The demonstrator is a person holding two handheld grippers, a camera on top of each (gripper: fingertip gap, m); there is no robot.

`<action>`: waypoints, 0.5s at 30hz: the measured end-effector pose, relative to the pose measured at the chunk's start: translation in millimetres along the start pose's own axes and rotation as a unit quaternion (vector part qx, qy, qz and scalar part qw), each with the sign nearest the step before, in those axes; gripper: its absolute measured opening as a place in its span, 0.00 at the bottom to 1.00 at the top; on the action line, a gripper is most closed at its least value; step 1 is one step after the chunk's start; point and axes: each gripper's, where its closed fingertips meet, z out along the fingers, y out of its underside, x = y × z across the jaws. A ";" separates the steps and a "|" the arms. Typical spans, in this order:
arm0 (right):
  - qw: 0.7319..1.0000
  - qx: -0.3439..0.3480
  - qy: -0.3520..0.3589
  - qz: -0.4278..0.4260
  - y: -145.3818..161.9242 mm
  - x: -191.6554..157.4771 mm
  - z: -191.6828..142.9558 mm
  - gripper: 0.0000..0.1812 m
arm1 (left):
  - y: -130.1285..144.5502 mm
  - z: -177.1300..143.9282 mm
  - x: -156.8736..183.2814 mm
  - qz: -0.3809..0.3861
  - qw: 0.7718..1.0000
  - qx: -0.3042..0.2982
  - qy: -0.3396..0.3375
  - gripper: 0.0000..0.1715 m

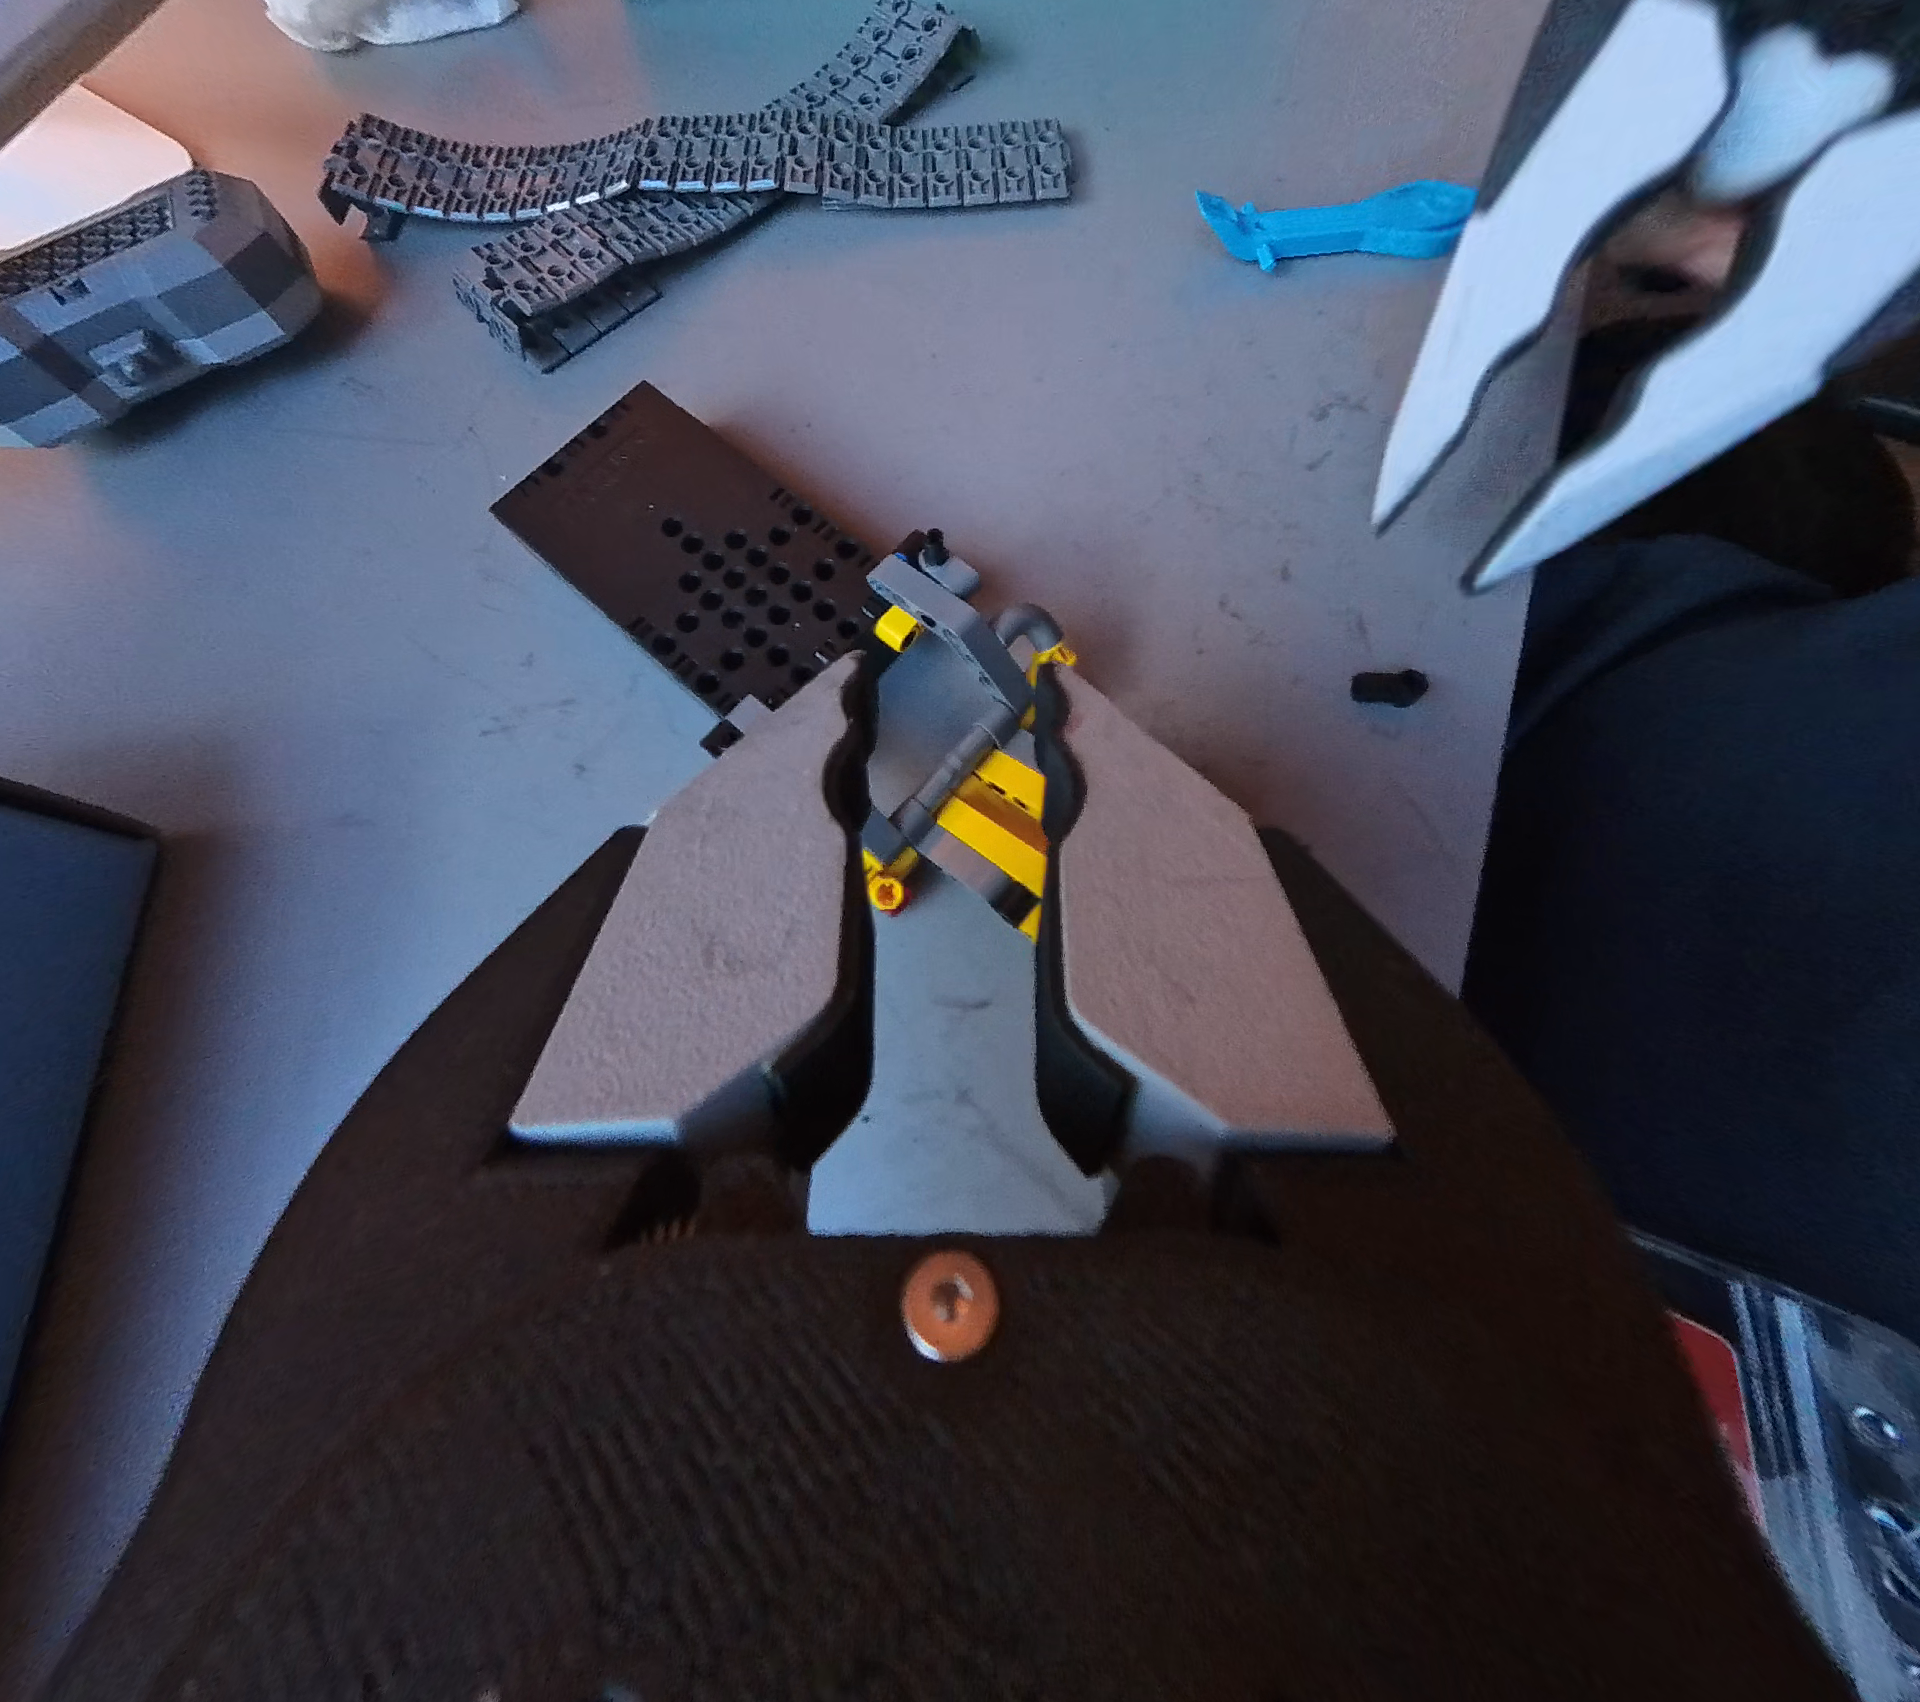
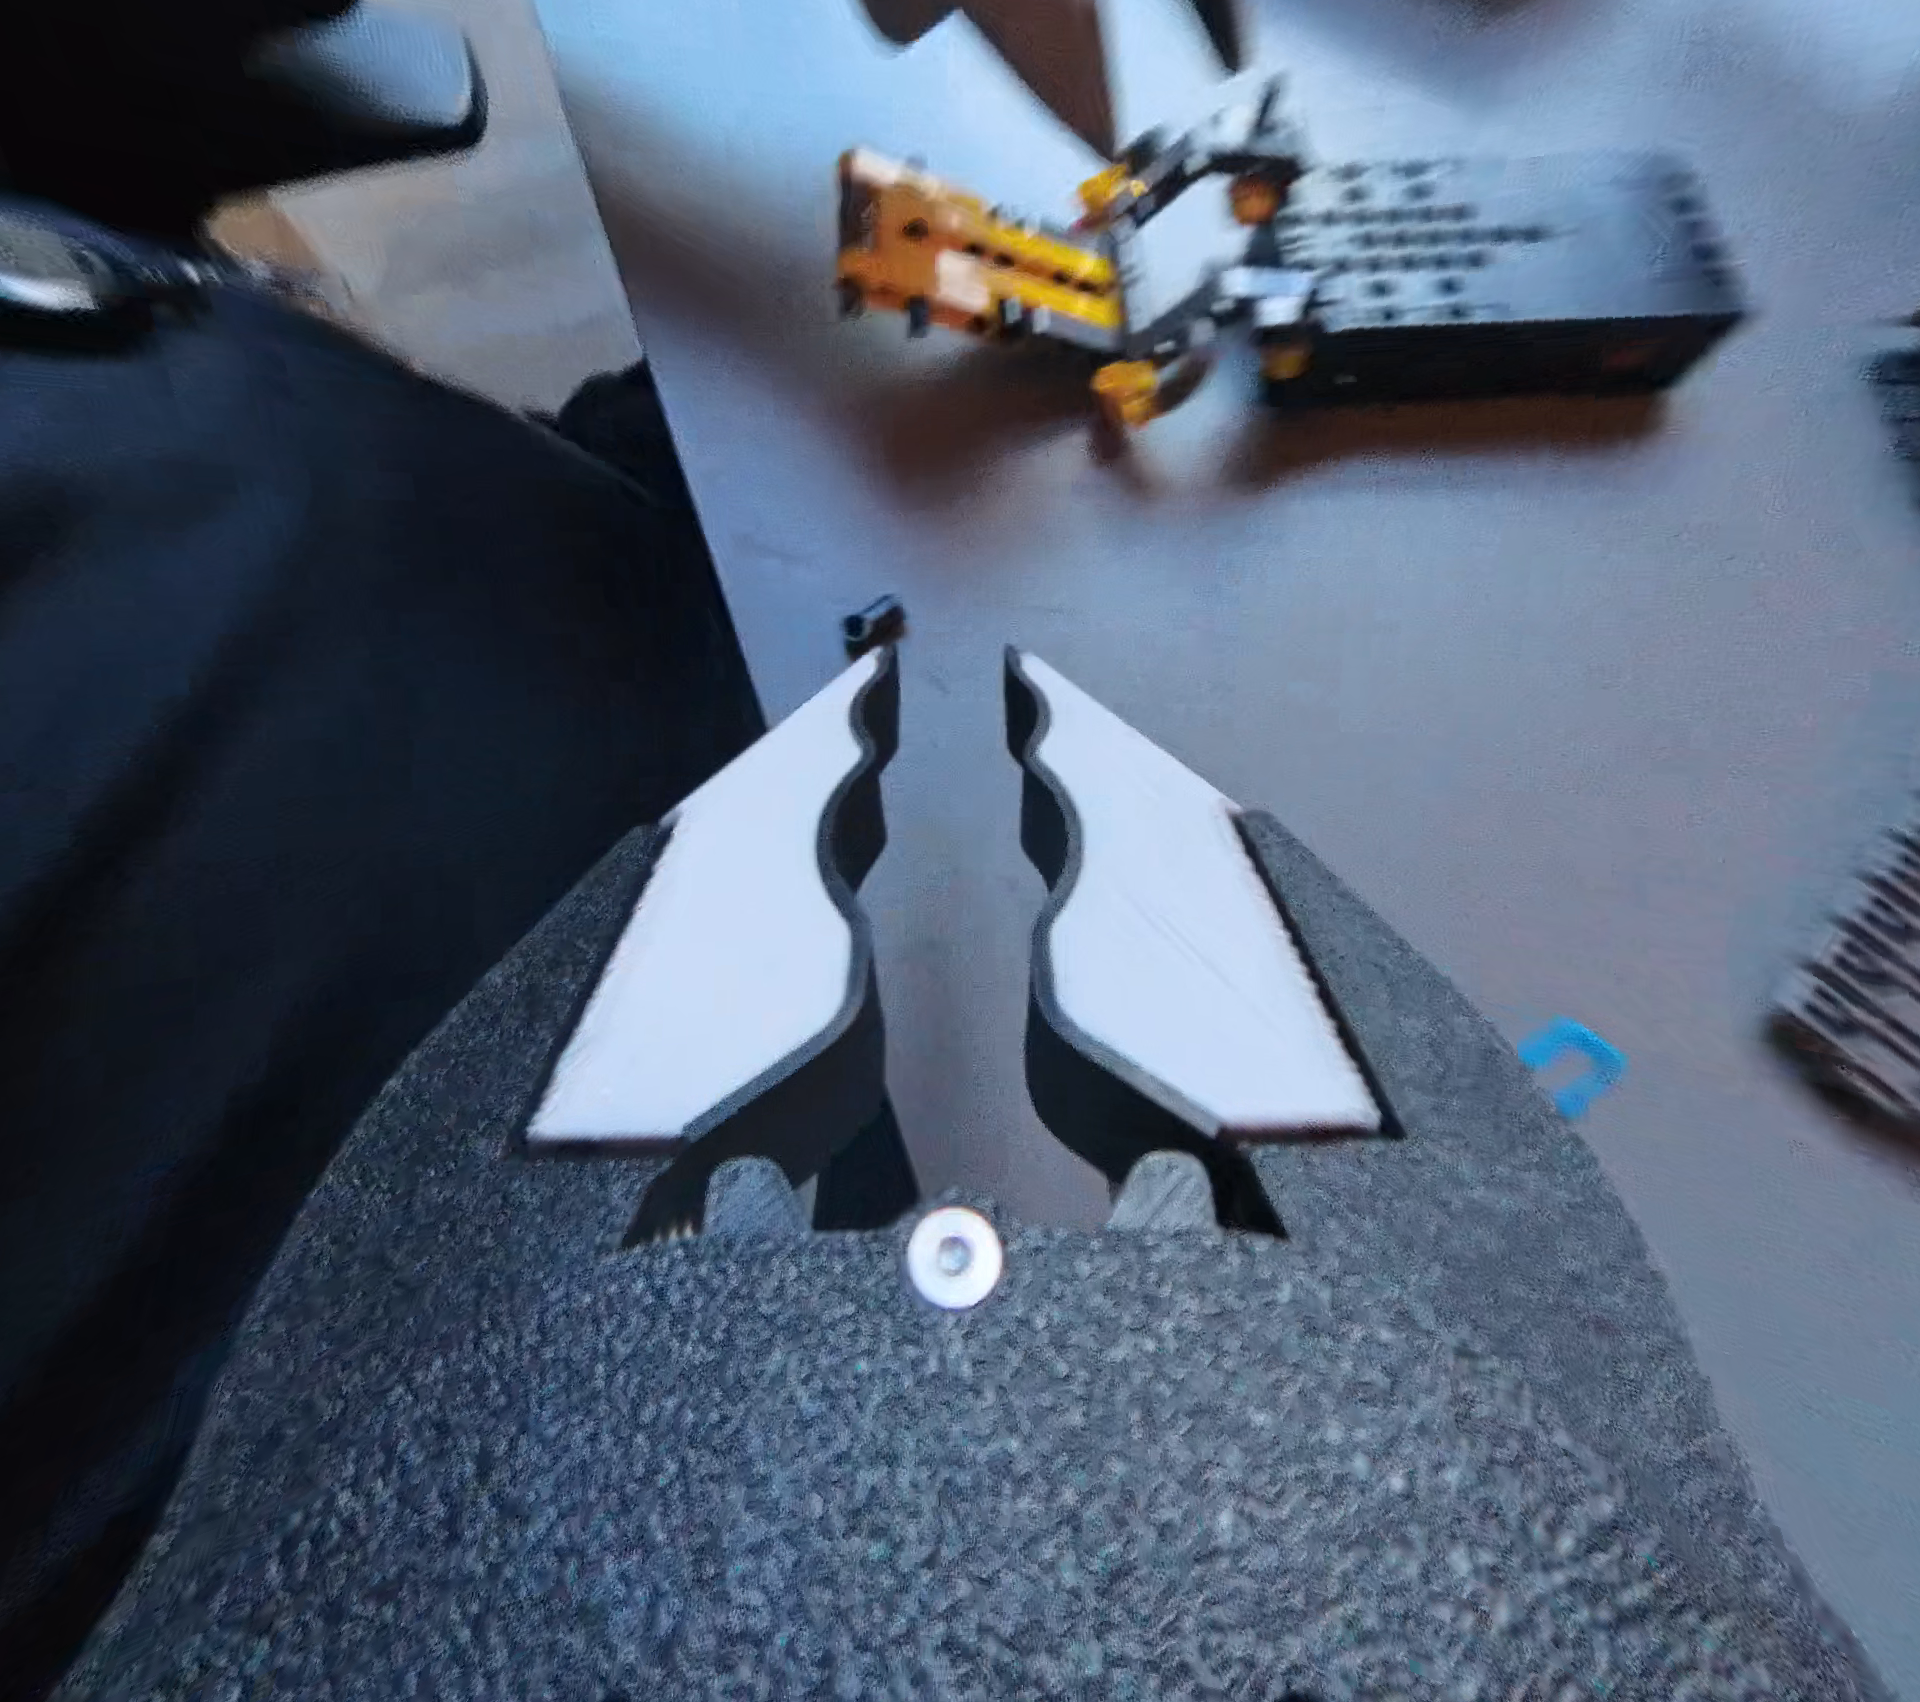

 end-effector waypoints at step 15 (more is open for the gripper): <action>0.999 -0.044 -0.004 -0.014 8.3 -14.1 36.9 0.06 | 4.5 0.1 2.0 0.017 1.000 -0.010 0.001 0.16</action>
